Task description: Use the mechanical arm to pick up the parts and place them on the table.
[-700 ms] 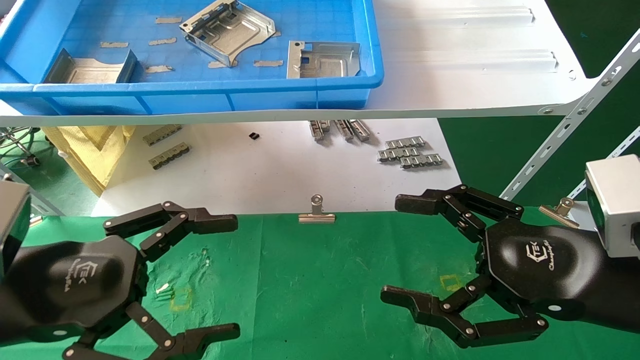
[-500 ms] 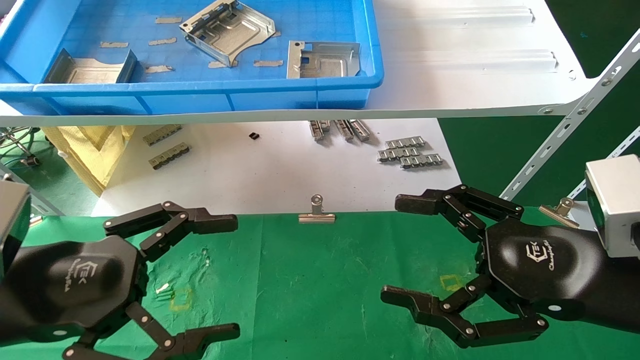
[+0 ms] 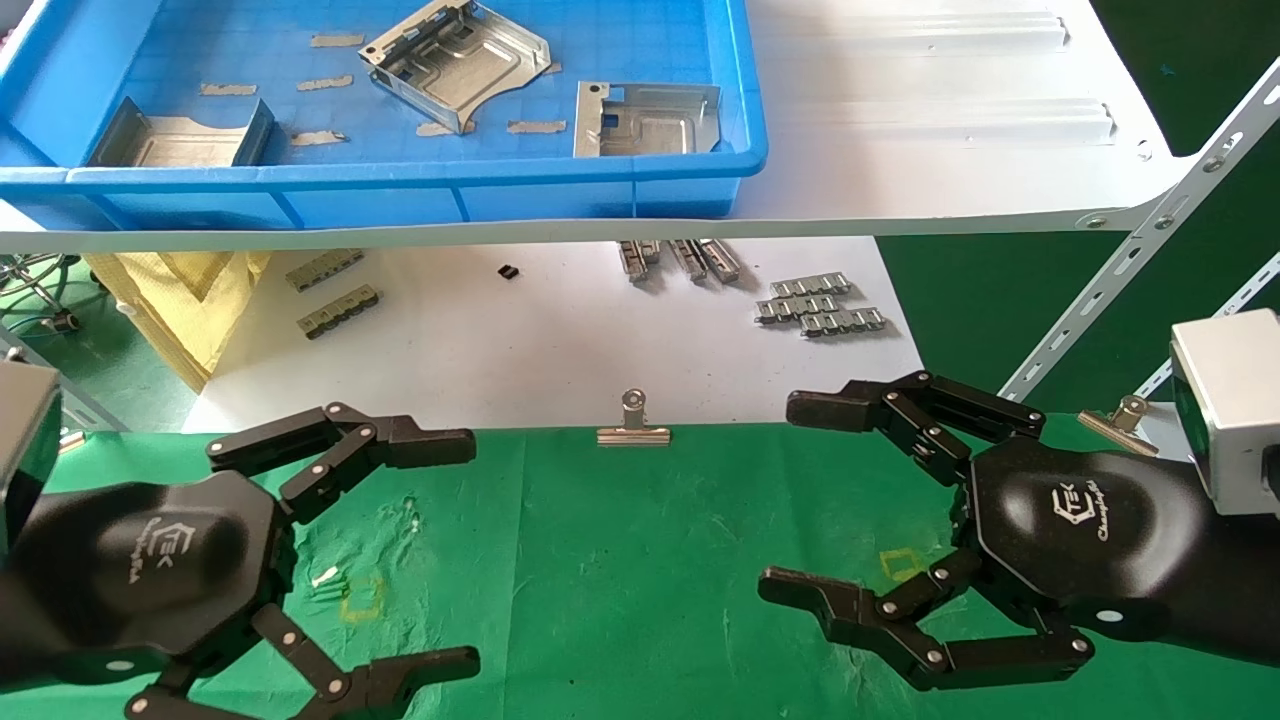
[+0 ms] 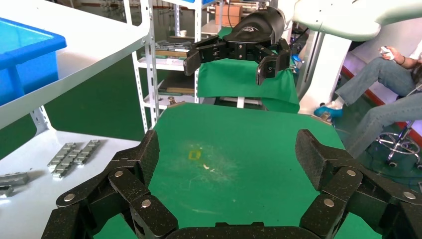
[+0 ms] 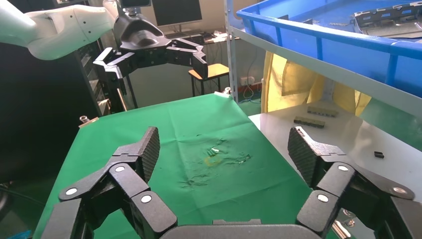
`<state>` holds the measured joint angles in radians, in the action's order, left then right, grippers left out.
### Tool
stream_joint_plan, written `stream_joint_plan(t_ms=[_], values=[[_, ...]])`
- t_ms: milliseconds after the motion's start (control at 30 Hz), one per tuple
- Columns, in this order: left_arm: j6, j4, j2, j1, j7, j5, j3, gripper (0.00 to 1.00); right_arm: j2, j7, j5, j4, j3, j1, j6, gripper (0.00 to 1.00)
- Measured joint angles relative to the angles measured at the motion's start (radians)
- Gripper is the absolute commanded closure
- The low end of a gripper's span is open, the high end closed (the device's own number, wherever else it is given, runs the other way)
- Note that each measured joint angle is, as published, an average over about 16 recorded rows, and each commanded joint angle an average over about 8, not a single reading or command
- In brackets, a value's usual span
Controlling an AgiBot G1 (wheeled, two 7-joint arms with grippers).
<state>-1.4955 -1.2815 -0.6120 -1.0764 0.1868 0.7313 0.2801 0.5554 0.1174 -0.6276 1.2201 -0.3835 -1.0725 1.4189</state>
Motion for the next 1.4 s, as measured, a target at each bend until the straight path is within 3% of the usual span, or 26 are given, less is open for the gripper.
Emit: stream_joint_plan(t_ms=[1200, 1400], values=[[0.001, 0.000, 0.000, -0.001, 0.000, 0.000, 0.000, 0.00, 0.000, 0.000, 0.000, 0.000, 0.000, 0.000, 0.000, 1.00], [0.020, 0.010, -0.008, -0.046, 0.010, 0.016, -0.001, 0.00, 0.000, 0.000, 0.000, 0.000, 0.000, 0.000, 0.000, 1.00]])
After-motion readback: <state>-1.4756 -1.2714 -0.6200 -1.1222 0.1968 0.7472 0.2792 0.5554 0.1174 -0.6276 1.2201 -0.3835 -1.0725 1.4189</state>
